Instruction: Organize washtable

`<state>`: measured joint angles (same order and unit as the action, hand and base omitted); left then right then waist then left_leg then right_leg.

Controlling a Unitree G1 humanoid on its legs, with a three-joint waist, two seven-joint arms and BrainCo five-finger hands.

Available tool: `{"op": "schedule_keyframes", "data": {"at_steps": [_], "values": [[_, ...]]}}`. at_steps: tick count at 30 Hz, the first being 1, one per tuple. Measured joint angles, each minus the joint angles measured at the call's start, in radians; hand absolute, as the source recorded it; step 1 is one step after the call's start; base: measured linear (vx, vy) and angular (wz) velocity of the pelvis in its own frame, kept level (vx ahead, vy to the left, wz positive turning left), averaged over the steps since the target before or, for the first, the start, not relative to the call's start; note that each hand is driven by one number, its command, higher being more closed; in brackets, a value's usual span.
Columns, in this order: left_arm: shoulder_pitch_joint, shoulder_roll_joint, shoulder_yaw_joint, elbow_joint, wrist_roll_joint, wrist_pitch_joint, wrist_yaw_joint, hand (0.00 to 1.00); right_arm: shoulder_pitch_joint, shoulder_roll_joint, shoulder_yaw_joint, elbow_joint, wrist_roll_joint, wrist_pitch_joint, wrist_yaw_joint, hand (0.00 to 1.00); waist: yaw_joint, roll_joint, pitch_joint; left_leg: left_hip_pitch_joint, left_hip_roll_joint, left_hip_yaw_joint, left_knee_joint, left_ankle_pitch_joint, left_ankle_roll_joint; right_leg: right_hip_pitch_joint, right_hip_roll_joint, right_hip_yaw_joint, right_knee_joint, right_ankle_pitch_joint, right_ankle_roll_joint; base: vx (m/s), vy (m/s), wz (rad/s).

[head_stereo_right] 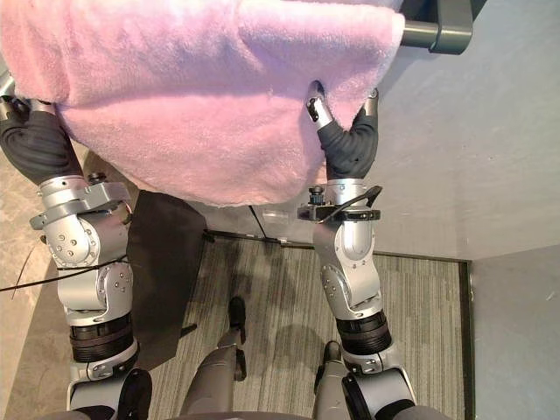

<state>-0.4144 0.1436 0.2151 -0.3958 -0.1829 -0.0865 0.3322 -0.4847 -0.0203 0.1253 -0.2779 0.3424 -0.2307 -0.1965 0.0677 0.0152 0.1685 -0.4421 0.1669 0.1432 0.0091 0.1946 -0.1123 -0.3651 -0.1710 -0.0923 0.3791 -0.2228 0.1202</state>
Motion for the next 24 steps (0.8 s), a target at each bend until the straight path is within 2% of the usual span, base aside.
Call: {"op": "schedule_keyframes", "data": {"at_steps": [11,12,13,20,24], "values": [[-0.028,0.000,0.030,-0.001,-0.001,-0.009,0.003,1.00,-0.010,-0.020,-0.012,0.000,-0.010,0.005,0.005,1.00,-0.002,0.000,0.000,-0.004,0.005,0.001,0.000,0.000,0.000,-0.006,0.000,-0.001,0.001,0.000,0.000,0.00,0.000,0.00],[-0.028,0.000,0.031,-0.001,-0.001,-0.009,0.003,1.00,-0.010,-0.019,-0.012,0.000,-0.022,0.006,0.006,0.00,-0.002,-0.001,0.001,-0.006,0.005,0.001,0.000,0.000,0.000,-0.007,0.000,-0.001,0.000,0.000,0.000,0.00,0.000,0.00],[-0.028,0.000,0.031,-0.001,-0.001,-0.009,0.003,0.00,-0.010,-0.019,-0.012,0.000,-0.024,0.006,0.006,0.00,-0.002,-0.002,0.001,-0.006,0.005,0.001,0.000,0.000,0.000,-0.007,0.000,-0.001,0.000,0.000,0.000,0.00,0.000,0.00],[-0.022,0.000,0.045,-0.001,-0.001,-0.009,0.001,0.00,0.009,-0.017,-0.016,0.000,-0.031,0.006,0.009,0.00,-0.003,-0.012,0.007,-0.001,0.006,0.000,0.001,0.000,0.000,-0.001,-0.002,-0.003,0.001,0.000,0.000,0.00,0.000,0.00],[0.049,-0.002,0.027,0.000,-0.001,-0.008,-0.005,0.00,0.102,0.005,-0.005,0.010,-0.030,0.008,0.036,0.00,-0.010,-0.020,0.010,0.029,0.007,-0.004,0.003,-0.001,-0.001,0.035,-0.005,-0.015,0.000,0.000,0.000,0.01,-0.002,0.06]]}}
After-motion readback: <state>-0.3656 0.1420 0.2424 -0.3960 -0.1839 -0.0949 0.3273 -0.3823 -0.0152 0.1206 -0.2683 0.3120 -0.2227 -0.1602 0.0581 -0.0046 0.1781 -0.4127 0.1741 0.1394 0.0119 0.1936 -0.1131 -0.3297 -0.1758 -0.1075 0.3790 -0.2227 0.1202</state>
